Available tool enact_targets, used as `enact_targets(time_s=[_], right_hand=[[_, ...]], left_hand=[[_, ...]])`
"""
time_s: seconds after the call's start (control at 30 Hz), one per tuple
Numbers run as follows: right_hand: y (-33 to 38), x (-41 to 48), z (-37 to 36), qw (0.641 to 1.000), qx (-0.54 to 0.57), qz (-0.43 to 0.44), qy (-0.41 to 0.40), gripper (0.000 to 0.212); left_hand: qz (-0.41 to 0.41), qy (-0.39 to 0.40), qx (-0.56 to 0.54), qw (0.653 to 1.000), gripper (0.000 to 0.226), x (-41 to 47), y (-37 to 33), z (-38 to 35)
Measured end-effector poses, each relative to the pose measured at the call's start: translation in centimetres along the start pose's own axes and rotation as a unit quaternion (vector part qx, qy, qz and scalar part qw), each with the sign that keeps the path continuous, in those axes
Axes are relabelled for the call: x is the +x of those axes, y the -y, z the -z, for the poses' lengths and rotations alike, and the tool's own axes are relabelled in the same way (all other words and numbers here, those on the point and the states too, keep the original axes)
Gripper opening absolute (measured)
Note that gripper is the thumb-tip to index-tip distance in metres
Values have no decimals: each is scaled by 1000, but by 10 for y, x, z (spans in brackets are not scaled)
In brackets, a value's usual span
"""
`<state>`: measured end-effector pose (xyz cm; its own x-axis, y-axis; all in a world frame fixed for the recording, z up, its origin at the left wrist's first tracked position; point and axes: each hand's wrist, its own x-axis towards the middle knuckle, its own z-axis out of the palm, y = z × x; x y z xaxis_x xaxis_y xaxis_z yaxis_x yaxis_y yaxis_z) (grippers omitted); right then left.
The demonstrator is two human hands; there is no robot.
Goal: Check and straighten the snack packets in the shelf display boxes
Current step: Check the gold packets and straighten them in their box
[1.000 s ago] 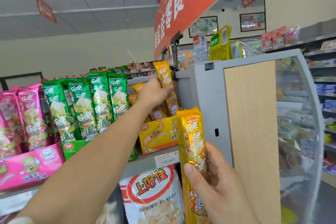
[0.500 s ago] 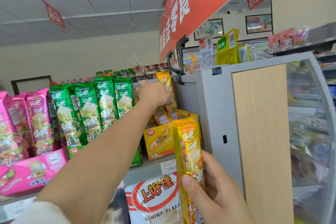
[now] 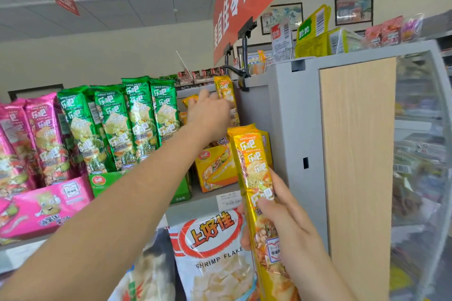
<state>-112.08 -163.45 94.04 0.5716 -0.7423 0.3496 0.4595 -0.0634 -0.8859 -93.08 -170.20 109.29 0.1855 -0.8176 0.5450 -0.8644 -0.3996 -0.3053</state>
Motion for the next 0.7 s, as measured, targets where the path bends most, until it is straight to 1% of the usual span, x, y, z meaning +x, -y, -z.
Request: enact_targets(time_s=[0.03, 0.07, 0.13, 0.17, 0.2, 0.23, 0.3, 0.37, 0.43, 0.5, 0.57, 0.6, 0.63, 0.67, 0.7], right_hand=[[-2, 1, 2, 1000, 0, 4, 0, 50], [-4, 1, 3, 1000, 3, 10, -3, 52], [-6, 1, 5, 999, 20, 27, -4, 53], [-6, 1, 6, 999, 33, 35, 2, 54], [-6, 0, 7, 998, 43, 44, 8, 57], [-5, -1, 7, 997, 50, 50, 12, 59], [-3, -2, 7, 998, 33, 53, 9, 57], [-2, -4, 8, 999, -13, 52, 6, 52], [1, -7, 7, 999, -22, 44, 0, 44], [6, -11, 5, 999, -18, 32, -1, 37], [13, -11, 4, 1000, 17, 6, 1, 35], [16, -5, 4, 999, 43, -17, 17, 36], [15, -8, 7, 997, 54, -13, 61, 37], [11, -13, 14, 993, 43, 5, 108, 39], [8, -14, 17, 989, 38, 12, 140, 43]], left_hand=[[-20, -19, -28, 999, 37, -10, 0, 7], [-44, -29, -78, 996, 32, -23, 1, 14], [-73, -4, -180, 981, 20, -53, 2, 23], [-89, 13, -198, 976, 16, -68, 2, 25], [-104, 28, -194, 975, 13, -80, 1, 25], [-112, 34, -181, 976, 20, -89, 1, 22], [-102, 14, -164, 981, 38, -97, 4, 13], [-83, -14, -203, 976, 44, -101, 11, 10], [-76, -24, -233, 969, 46, -105, 17, 9], [-75, -28, -241, 967, 45, -111, 19, 10], [-62, -63, -232, 969, 40, -117, 17, 12], [-47, -92, -243, 965, 37, -121, 16, 14], [-28, -117, -281, 952, 34, -126, 13, 16], [-11, -129, -355, 926, 32, -133, 9, 19], [5, -118, -454, 883, 34, -140, 4, 22]])
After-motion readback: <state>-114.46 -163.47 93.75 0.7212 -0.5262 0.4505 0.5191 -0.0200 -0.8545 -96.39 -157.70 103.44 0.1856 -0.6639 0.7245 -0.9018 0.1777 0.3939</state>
